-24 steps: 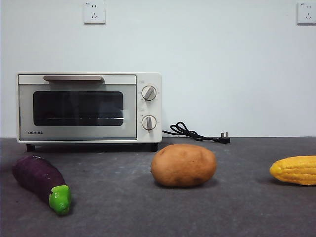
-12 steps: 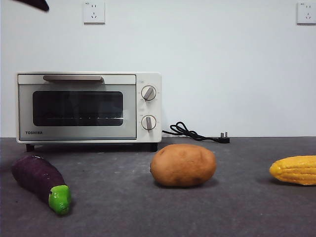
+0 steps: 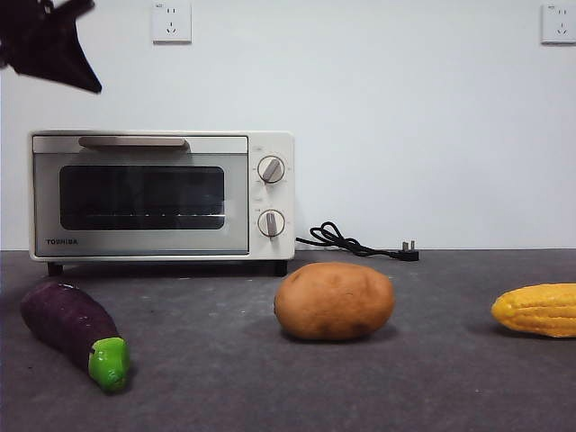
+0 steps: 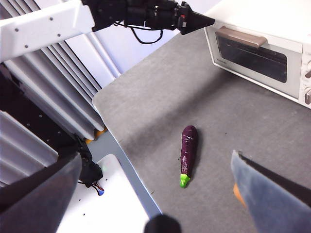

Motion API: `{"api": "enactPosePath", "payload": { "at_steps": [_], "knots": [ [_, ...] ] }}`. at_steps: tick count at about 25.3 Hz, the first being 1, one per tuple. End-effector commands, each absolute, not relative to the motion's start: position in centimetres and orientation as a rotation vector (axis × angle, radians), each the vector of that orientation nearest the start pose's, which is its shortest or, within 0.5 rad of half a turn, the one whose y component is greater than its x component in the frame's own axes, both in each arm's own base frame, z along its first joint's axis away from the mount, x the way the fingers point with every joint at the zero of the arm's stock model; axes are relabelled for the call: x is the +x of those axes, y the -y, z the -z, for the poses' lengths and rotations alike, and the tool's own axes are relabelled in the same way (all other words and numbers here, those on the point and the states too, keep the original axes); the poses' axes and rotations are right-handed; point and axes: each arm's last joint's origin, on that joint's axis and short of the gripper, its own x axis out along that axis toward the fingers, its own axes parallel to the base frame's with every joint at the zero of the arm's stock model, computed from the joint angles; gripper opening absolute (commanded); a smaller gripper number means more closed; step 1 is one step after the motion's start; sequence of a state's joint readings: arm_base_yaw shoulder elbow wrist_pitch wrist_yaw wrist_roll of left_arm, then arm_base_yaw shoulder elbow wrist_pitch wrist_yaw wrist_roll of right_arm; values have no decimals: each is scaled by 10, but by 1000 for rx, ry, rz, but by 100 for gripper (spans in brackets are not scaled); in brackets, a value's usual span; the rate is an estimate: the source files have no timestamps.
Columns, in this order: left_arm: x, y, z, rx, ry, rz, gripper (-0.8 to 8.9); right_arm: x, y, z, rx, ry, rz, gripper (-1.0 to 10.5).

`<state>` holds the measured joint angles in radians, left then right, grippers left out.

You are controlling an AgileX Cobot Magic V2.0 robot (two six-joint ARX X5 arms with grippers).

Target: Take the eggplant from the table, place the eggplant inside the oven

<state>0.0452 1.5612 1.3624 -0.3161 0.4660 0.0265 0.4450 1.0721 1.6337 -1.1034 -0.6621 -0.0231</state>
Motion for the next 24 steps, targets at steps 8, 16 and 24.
{"api": "enactPosePath", "payload": {
  "at_steps": [8, 16, 24],
  "knots": [
    [379, -5, -302, -76, -499, 432, -6, 143, -88, -463, 40, -602, -1086, 665],
    [390, -6, -293, -59, -474, 431, -6, 150, -93, -460, 41, -625, -1088, 665],
    [399, -6, -281, -61, -483, 431, -6, 151, -93, -459, 39, -629, -1088, 664]
  ]
}}
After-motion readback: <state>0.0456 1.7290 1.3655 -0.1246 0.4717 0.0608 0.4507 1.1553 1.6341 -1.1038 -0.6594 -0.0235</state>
